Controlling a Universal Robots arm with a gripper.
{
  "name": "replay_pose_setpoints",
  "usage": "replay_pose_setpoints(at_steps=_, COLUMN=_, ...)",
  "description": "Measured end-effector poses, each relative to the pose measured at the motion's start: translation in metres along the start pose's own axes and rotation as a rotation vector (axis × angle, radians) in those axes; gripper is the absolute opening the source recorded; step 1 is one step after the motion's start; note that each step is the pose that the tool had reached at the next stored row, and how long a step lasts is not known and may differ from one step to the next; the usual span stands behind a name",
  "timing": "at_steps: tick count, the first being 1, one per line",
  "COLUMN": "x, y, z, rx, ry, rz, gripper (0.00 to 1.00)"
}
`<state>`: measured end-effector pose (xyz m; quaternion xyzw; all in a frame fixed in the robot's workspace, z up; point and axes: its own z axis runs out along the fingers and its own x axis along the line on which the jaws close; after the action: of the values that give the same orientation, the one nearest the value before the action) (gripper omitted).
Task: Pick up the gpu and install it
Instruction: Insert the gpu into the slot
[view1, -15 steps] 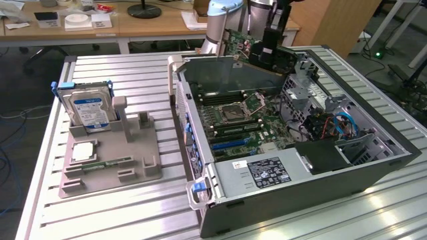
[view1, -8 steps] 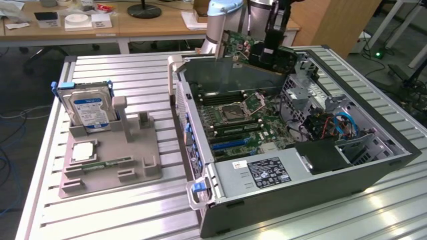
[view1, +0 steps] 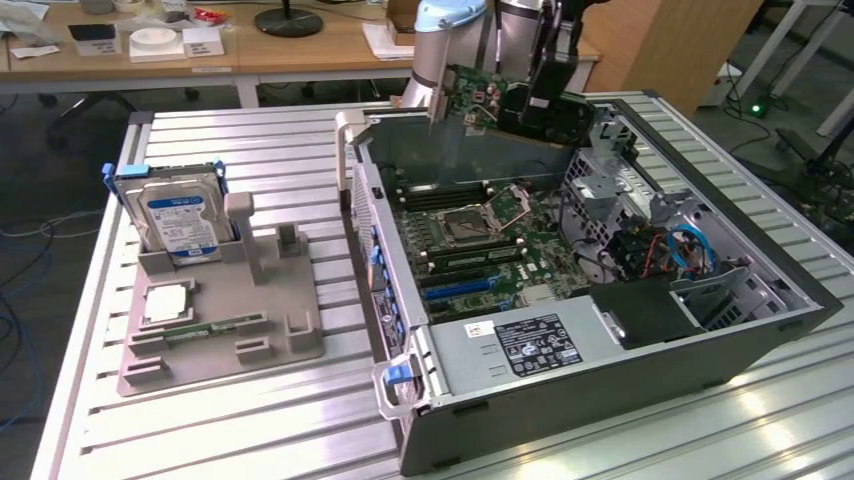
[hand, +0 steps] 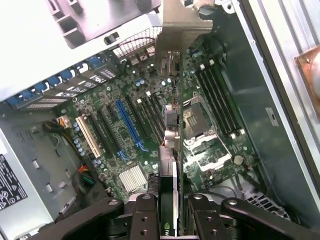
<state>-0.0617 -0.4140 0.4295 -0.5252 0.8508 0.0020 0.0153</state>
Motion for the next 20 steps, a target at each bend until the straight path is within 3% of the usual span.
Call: replay_pose_setpoints(at_steps=20, x=0.0002, y=-0.0001, z=0.0004, rx=-0.006, ry=-0.0031, rz=-0.263, gripper=0.27)
